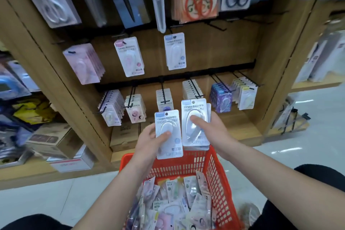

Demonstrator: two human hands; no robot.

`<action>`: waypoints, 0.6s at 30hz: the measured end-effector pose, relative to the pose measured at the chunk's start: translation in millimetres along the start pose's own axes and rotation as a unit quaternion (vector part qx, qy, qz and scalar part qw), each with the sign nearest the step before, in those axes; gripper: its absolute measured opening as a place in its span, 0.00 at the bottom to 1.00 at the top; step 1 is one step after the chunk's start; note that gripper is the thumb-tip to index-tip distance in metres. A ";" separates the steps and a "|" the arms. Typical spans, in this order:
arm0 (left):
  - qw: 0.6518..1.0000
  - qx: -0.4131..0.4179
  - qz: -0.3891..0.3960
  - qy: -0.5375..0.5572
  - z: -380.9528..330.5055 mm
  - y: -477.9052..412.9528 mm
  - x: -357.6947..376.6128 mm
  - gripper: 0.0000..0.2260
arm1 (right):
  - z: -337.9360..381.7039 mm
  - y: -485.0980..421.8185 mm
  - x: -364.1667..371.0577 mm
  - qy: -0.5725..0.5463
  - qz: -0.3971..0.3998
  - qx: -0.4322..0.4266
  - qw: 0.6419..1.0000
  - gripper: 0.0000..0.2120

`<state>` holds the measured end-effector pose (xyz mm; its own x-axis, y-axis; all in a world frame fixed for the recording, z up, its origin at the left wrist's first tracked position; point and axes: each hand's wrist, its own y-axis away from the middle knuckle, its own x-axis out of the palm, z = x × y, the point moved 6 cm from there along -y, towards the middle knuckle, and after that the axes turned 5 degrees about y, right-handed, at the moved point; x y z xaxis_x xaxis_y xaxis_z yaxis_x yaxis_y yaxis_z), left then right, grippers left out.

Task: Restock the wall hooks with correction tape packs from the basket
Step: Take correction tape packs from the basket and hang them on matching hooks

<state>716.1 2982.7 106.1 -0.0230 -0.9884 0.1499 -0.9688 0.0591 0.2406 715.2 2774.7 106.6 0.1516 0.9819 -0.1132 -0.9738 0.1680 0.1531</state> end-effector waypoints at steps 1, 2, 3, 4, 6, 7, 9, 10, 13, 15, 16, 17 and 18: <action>1.000 0.007 0.008 -0.004 -7.4 -4.0 4.5 0.13 | 8.1 -4.0 -6.1 0.006 -0.008 -0.013 1.000 0.31; 1.000 0.015 0.010 -0.013 -15.1 -10.1 8.1 0.12 | 15.9 -8.6 -12.3 0.004 -0.016 -0.023 1.000 0.28; 0.999 0.024 0.007 -0.021 -24.1 -18.2 12.2 0.12 | 23.0 -14.4 -18.2 -0.004 -0.022 -0.032 0.999 0.24; 0.999 0.033 0.002 -0.030 -33.7 -27.9 16.5 0.12 | 28.1 -21.0 -24.1 -0.015 -0.027 -0.039 0.999 0.21; 0.998 0.051 -0.010 -0.046 -56.0 -51.8 27.4 0.11 | 34.0 -36.6 -37.6 -0.037 -0.038 -0.052 0.997 0.19; 0.996 0.064 -0.016 -0.054 -68.9 -65.2 34.0 0.09 | 35.0 -45.2 -44.7 -0.048 -0.046 -0.054 0.996 0.18; 0.992 0.101 -0.016 -0.071 -97.6 -90.2 51.0 0.06 | 37.2 -61.7 -55.4 -0.067 -0.059 -0.061 0.994 0.17; 0.989 0.122 -0.013 -0.081 -112.7 -101.4 60.9 0.06 | 37.7 -70.9 -59.5 -0.077 -0.066 -0.059 0.993 0.17; 0.979 0.174 -0.012 -0.103 -153.0 -128.2 86.4 0.09 | 41.8 -93.7 -67.5 -0.087 -0.084 -0.062 0.991 0.13; 0.975 0.198 -0.017 -0.103 -170.5 -145.2 96.1 0.11 | 42.2 -106.3 -68.3 -0.089 -0.083 -0.063 0.991 0.13; 0.973 0.208 -0.021 -0.103 -177.0 -151.0 99.0 0.10 | 41.3 -111.4 -68.0 -0.088 -0.078 -0.061 0.991 0.14; 0.970 0.217 -0.024 -0.104 -181.2 -155.7 100.3 0.10 | 40.8 -115.2 -67.4 -0.087 -0.075 -0.060 0.992 0.14; 0.968 0.224 -0.027 -0.106 -183.5 -159.6 100.9 0.10 | 40.3 -117.9 -67.5 -0.086 -0.074 -0.058 0.992 0.14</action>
<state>913.7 2899.2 258.8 0.0258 -0.9977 -0.0628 -0.9785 -0.0124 -0.2057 826.6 2692.1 135.8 0.3108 0.9494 0.0447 -0.9503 0.3096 0.0320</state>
